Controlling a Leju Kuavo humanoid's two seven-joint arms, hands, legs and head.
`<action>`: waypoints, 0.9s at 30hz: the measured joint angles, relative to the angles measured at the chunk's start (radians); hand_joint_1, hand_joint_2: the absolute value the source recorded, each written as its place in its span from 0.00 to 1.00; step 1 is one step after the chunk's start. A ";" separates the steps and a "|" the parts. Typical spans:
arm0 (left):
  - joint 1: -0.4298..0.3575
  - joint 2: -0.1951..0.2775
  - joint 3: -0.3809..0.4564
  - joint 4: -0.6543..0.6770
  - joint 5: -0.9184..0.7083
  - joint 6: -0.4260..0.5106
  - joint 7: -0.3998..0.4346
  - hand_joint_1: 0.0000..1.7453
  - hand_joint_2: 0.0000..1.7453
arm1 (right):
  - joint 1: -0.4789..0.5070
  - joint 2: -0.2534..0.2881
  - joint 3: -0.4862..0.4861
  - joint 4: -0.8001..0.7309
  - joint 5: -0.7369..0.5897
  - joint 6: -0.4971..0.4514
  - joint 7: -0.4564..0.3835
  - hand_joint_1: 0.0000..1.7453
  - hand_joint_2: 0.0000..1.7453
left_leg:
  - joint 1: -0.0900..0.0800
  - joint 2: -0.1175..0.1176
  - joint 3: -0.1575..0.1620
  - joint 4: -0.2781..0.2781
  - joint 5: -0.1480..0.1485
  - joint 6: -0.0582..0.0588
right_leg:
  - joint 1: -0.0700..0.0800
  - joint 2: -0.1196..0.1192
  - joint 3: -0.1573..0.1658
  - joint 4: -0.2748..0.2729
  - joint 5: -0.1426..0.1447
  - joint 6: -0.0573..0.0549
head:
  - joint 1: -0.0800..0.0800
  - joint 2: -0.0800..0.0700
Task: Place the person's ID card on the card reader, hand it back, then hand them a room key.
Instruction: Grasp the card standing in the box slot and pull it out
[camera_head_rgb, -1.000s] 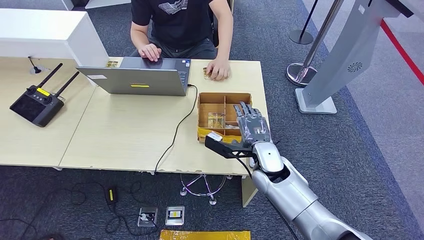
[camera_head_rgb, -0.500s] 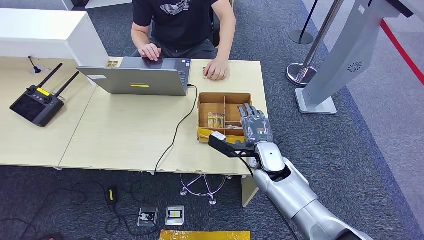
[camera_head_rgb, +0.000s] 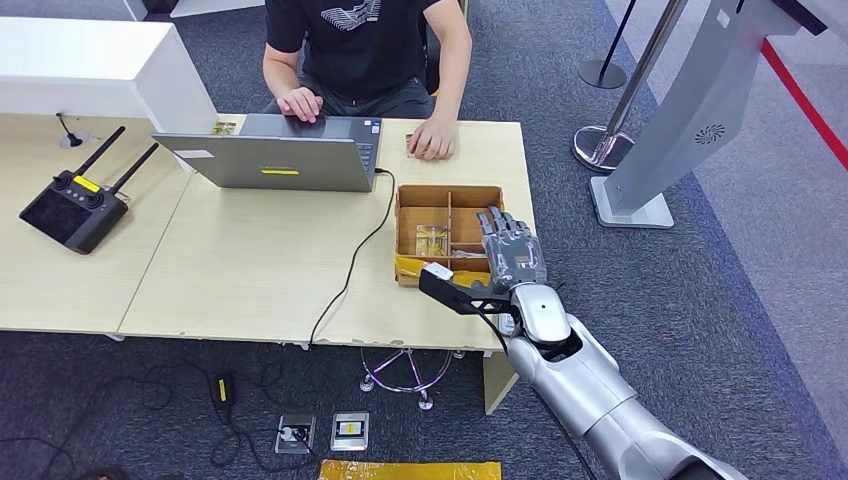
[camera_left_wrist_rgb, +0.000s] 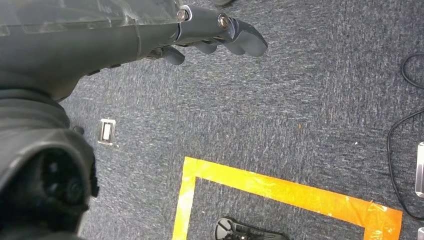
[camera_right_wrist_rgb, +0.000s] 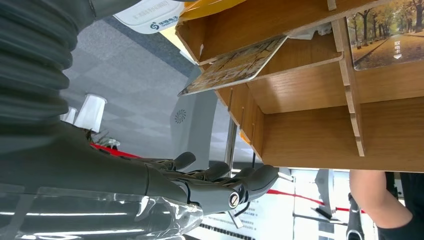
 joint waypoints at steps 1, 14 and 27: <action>0.000 0.000 0.000 0.000 0.000 0.000 0.000 0.00 0.00 | 0.000 0.000 0.000 0.000 0.000 0.000 0.000 0.00 1.00 | 0.000 0.000 0.000 0.000 0.000 0.000 | 0.000 0.000 0.000 0.000 0.000 0.000 | 0.000 0.000; -0.010 0.000 0.000 0.000 -0.017 -0.002 0.018 0.00 0.00 | -0.002 0.003 -0.003 0.012 -0.005 -0.001 -0.008 0.00 1.00 | 0.000 0.000 0.000 0.000 0.000 0.000 | 0.000 0.000 0.000 0.000 0.000 0.000 | 0.000 0.000; -0.028 0.000 -0.001 0.000 -0.022 -0.004 0.035 0.00 0.00 | -0.022 0.031 -0.004 0.106 -0.007 -0.060 -0.016 0.00 1.00 | 0.000 0.000 0.000 0.000 0.000 0.000 | 0.000 0.000 0.000 0.000 0.000 0.000 | 0.000 0.000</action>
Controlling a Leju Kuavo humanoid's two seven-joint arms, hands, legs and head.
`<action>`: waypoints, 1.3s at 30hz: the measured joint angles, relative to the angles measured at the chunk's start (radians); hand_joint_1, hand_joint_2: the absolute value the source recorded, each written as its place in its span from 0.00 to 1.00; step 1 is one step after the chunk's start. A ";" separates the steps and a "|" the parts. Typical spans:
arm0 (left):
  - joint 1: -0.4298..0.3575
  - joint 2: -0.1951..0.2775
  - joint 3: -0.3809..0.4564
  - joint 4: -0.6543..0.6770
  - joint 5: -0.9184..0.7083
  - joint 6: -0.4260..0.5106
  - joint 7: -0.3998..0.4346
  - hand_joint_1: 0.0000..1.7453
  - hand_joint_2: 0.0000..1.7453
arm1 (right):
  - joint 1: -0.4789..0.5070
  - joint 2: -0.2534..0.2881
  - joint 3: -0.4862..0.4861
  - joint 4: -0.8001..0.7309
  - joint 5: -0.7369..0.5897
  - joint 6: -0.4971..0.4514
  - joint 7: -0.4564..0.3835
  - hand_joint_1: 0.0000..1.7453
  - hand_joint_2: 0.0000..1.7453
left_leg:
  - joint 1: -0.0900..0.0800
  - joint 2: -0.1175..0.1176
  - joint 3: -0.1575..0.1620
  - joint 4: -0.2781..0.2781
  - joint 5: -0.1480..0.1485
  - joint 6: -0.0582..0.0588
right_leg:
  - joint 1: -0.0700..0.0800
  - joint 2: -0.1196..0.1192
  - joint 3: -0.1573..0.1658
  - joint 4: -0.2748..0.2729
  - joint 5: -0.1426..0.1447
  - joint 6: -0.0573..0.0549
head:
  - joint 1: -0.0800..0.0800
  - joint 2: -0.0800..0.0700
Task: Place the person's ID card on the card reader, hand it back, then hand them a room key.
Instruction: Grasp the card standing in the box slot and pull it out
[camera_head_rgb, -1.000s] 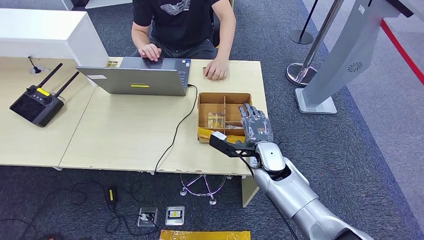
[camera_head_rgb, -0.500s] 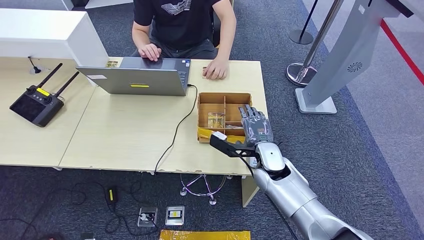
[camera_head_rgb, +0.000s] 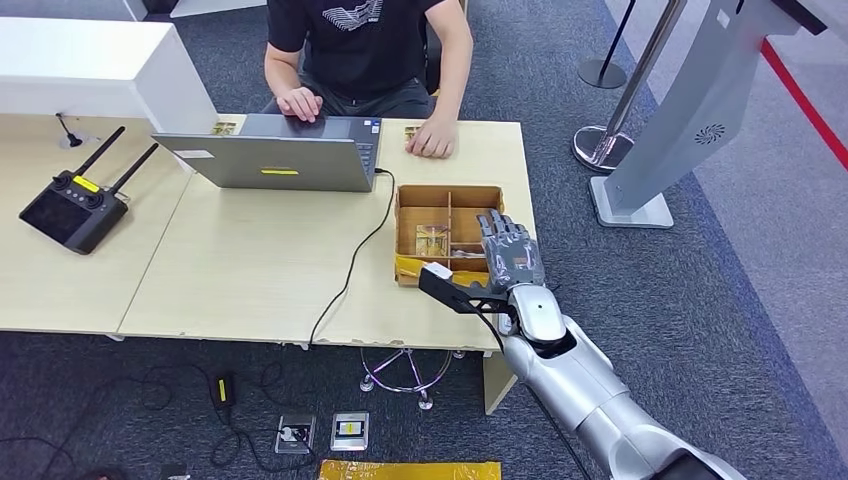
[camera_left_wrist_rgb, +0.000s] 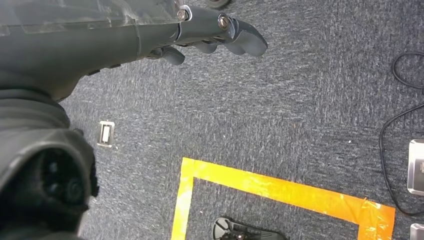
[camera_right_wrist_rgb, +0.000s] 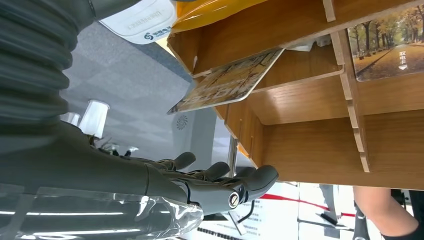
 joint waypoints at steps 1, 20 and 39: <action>0.000 0.000 0.000 0.000 0.002 0.000 0.000 0.00 0.00 | -0.001 0.000 0.000 0.003 0.001 -0.002 0.000 0.00 1.00 | 0.000 0.000 0.000 0.000 0.000 0.000 | 0.000 0.000 0.000 0.000 0.000 0.000 | 0.000 0.000; 0.003 0.000 0.000 0.000 0.007 0.006 0.000 0.00 0.00 | -0.042 -0.004 -0.002 0.065 0.009 -0.034 -0.002 0.00 1.00 | 0.000 0.000 0.000 0.000 0.000 0.000 | 0.000 0.000 0.000 0.000 0.000 0.000 | 0.000 0.000; 0.002 0.000 0.000 0.000 0.006 0.007 0.000 0.00 0.00 | -0.046 0.009 -0.002 0.103 0.012 -0.035 -0.003 0.00 1.00 | 0.000 0.000 0.000 0.000 0.000 0.000 | 0.000 0.000 0.000 0.000 0.000 0.000 | 0.000 0.000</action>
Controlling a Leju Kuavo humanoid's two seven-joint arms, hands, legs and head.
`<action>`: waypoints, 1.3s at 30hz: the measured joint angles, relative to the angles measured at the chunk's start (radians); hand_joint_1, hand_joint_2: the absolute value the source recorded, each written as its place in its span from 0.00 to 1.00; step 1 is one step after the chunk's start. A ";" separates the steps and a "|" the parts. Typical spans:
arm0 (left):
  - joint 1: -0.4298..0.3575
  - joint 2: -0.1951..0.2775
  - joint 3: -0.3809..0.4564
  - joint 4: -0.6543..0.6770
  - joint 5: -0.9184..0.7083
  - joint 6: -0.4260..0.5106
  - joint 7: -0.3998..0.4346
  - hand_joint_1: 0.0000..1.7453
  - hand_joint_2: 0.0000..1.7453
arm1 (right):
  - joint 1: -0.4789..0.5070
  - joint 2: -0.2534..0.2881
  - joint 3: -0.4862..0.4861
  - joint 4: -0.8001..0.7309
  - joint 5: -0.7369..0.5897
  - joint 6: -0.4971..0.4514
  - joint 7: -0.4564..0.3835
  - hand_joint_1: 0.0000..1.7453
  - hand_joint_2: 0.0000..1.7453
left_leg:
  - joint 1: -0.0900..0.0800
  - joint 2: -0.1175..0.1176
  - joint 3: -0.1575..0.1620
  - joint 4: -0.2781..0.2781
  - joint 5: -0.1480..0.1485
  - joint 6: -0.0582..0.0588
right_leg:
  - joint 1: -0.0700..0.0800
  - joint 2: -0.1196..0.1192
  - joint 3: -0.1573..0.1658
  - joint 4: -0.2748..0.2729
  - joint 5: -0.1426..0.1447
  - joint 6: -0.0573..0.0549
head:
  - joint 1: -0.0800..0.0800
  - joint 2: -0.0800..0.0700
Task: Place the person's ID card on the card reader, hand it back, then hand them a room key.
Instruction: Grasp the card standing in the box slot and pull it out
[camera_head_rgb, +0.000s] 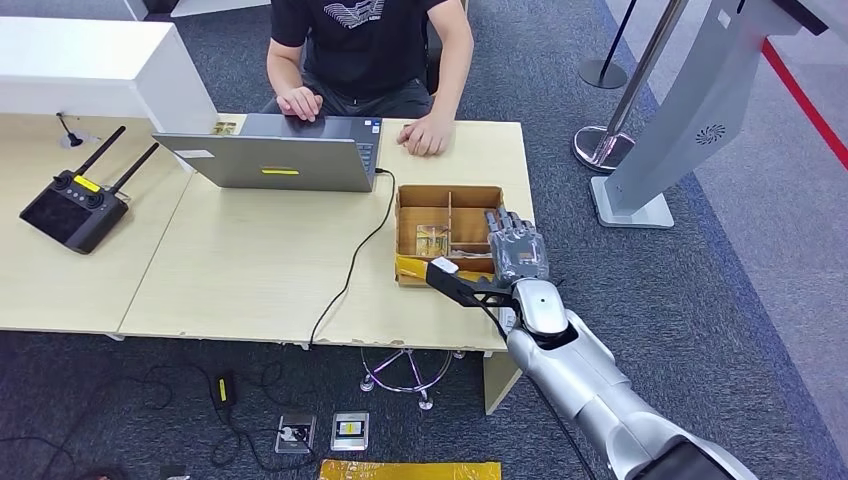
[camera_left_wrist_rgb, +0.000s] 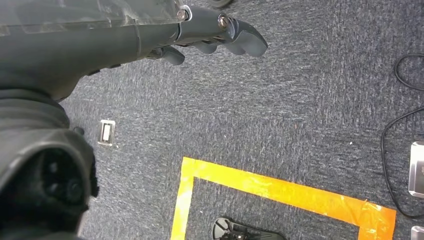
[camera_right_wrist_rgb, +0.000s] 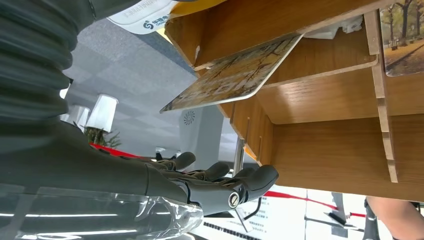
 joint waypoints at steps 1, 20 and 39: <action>0.000 0.000 0.000 0.000 0.000 0.000 0.000 0.00 0.00 | 0.000 0.000 0.000 0.001 0.000 0.000 0.000 0.00 1.00 | 0.000 0.000 0.000 0.000 0.000 0.000 | 0.000 0.000 0.000 0.000 0.000 0.000 | 0.000 0.000; 0.000 0.000 0.000 0.000 0.001 0.001 0.000 0.00 0.00 | -0.025 0.010 0.000 0.056 -0.002 -0.009 -0.020 1.00 1.00 | 0.000 0.000 0.000 0.000 0.000 0.000 | 0.000 0.000 0.000 0.000 0.000 0.000 | 0.000 0.000; -0.008 0.000 0.001 0.000 0.000 0.010 0.000 0.00 0.00 | -0.042 0.033 -0.016 0.114 -0.011 -0.023 -0.049 1.00 1.00 | 0.000 0.000 0.001 0.000 0.000 0.000 | 0.000 0.001 0.000 0.000 0.000 0.000 | 0.000 0.000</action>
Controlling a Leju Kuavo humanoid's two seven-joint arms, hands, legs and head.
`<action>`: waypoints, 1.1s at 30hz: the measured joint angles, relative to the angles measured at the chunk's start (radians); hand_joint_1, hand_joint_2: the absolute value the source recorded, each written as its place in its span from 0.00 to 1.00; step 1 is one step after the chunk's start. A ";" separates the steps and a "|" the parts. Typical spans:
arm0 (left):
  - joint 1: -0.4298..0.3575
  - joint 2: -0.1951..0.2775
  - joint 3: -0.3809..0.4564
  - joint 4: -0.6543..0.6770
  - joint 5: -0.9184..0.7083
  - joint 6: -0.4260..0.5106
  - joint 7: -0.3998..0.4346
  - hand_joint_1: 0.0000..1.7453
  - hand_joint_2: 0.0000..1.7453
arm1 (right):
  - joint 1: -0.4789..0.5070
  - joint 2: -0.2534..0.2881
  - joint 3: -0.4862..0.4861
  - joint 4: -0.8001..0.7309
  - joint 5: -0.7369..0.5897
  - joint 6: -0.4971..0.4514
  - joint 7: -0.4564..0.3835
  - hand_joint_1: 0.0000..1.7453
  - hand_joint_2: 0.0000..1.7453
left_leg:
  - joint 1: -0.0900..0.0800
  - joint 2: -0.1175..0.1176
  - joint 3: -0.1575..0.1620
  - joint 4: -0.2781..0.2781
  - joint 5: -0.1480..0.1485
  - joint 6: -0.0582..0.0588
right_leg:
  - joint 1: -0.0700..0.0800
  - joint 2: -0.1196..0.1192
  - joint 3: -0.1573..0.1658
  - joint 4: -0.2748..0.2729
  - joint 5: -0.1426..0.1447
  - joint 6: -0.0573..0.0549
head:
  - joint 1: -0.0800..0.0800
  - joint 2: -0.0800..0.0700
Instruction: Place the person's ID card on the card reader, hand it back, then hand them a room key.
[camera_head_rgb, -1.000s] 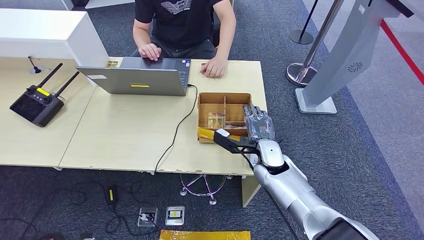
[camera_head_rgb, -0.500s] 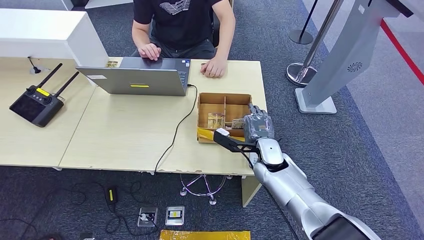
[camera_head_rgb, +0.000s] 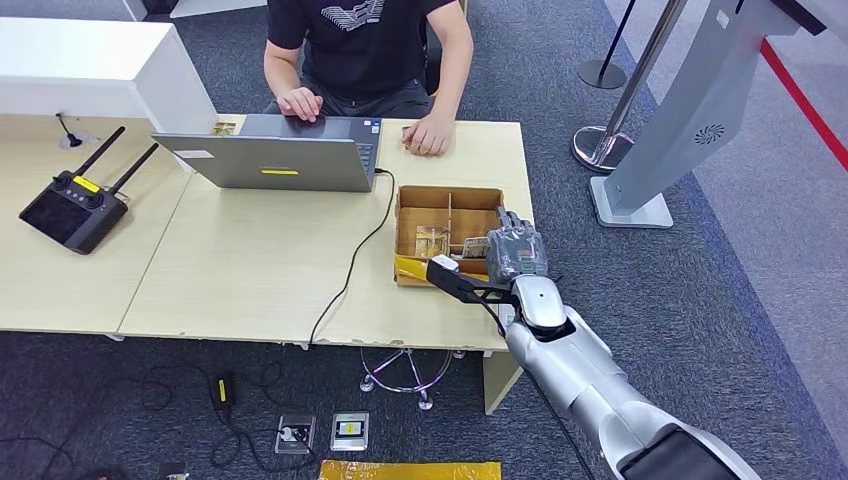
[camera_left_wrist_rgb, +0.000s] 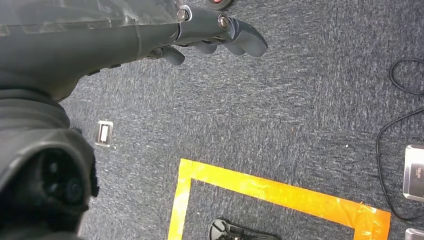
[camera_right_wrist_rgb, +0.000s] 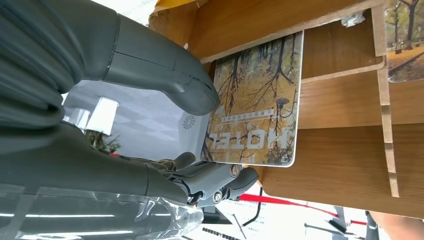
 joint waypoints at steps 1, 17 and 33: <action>0.000 0.000 0.000 0.000 0.000 0.000 0.000 0.00 0.00 | 0.000 0.000 0.000 0.002 -0.001 -0.002 -0.002 1.00 1.00 | 0.000 0.000 0.000 0.000 0.000 0.000 | 0.000 0.000 0.000 0.000 0.000 0.000 | 0.000 0.000; -0.004 -0.001 0.007 0.000 -0.004 0.003 0.000 0.00 0.00 | -0.071 0.007 -0.020 0.035 -0.011 -0.052 -0.036 1.00 1.00 | 0.000 0.000 0.000 0.000 0.000 0.000 | 0.000 0.000 0.000 0.000 0.000 0.000 | 0.000 0.000; -0.008 -0.007 0.007 0.000 -0.011 0.011 0.000 0.00 0.00 | -0.158 0.008 -0.060 0.036 -0.007 -0.070 -0.041 1.00 1.00 | 0.000 0.000 0.000 0.000 0.000 0.000 | 0.000 0.000 0.000 0.000 0.000 0.000 | 0.000 0.000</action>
